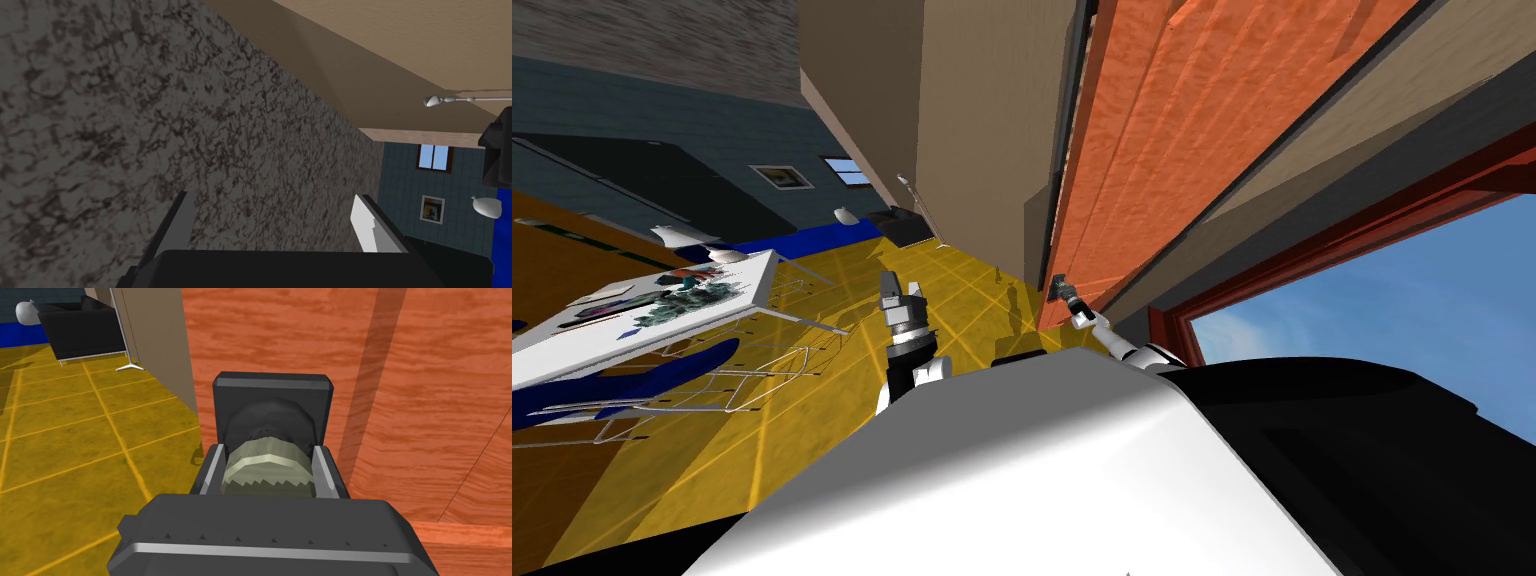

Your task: Pull the door open

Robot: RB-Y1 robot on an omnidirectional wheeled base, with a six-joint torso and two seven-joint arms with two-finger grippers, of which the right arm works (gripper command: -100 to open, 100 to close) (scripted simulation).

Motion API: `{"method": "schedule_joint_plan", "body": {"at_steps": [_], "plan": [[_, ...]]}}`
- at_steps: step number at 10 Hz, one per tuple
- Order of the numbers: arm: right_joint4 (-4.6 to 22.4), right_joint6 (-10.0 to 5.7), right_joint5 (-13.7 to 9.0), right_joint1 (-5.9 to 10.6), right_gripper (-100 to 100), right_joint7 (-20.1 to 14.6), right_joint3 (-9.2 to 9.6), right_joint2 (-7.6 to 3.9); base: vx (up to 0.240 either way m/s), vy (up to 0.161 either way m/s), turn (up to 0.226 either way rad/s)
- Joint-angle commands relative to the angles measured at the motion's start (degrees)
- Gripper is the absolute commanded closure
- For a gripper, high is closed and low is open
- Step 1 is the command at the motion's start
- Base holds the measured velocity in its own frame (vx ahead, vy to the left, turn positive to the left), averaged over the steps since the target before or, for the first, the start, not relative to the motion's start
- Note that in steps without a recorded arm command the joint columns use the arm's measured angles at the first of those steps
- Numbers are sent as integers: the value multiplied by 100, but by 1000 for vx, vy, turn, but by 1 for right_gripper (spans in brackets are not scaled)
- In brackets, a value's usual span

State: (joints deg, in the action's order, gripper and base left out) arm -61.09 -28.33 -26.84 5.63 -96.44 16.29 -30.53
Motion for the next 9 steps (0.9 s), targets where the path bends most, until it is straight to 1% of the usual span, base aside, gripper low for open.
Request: {"method": "schedule_joint_plan", "body": {"at_steps": [1,3,4,5,8,9], "plan": [[-150,-233,65,-155,100,-228,180,-273,-3,8,-124],[-394,-502,158,-393,100,-528,467,-584,-7,-1,-138],[-394,-502,158,-393,100,-528,467,-619,-11,-5,-65],[-517,-639,205,-513,100,-681,612,-795,-8,-4,-91],[-853,-1009,334,-840,100,-1094,1007,-1264,-3,-6,-155],[-941,-1107,368,-926,100,-1202,1111,-1393,-2,-19,-112]]}}
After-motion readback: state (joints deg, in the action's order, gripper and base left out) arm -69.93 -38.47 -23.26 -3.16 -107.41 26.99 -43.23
